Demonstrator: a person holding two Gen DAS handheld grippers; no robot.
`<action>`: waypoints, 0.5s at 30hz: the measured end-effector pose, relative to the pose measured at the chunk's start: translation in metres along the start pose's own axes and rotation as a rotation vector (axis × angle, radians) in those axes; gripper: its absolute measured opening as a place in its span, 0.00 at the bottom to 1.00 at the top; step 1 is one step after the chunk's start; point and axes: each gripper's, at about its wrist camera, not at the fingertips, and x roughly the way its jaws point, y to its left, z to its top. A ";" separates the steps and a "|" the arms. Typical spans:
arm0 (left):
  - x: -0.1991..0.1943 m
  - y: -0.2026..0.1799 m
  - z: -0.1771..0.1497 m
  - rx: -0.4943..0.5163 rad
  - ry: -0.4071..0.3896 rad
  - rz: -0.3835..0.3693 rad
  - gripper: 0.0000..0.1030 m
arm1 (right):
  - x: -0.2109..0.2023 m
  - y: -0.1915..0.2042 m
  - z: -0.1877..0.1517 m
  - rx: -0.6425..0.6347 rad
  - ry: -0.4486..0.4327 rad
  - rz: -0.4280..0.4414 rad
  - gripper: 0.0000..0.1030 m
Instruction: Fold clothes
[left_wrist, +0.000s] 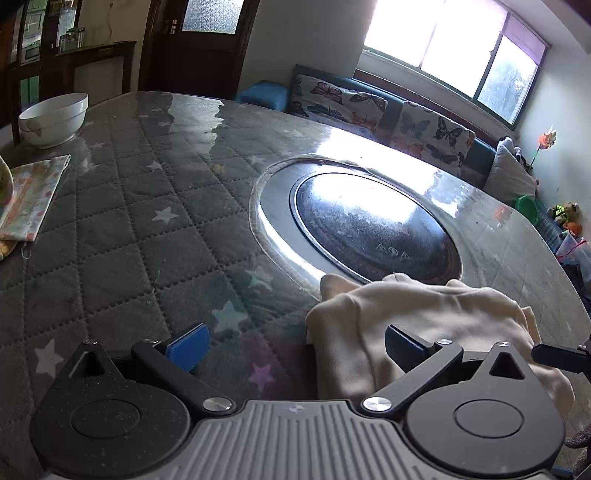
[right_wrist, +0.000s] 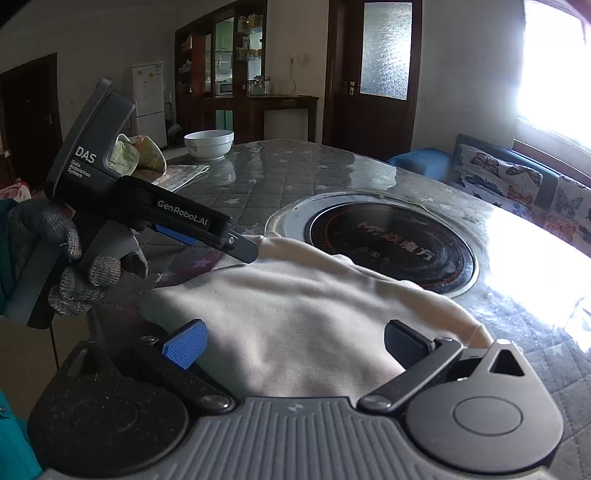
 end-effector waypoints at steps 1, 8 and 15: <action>-0.001 -0.001 -0.002 0.003 0.001 0.002 1.00 | 0.000 0.000 -0.002 0.004 0.001 -0.004 1.00; -0.004 -0.007 -0.011 0.035 -0.005 0.020 1.00 | 0.010 -0.007 -0.020 0.070 0.038 -0.006 1.00; -0.004 -0.013 -0.016 0.057 -0.009 0.040 1.00 | 0.013 -0.004 -0.026 0.062 0.038 -0.031 1.00</action>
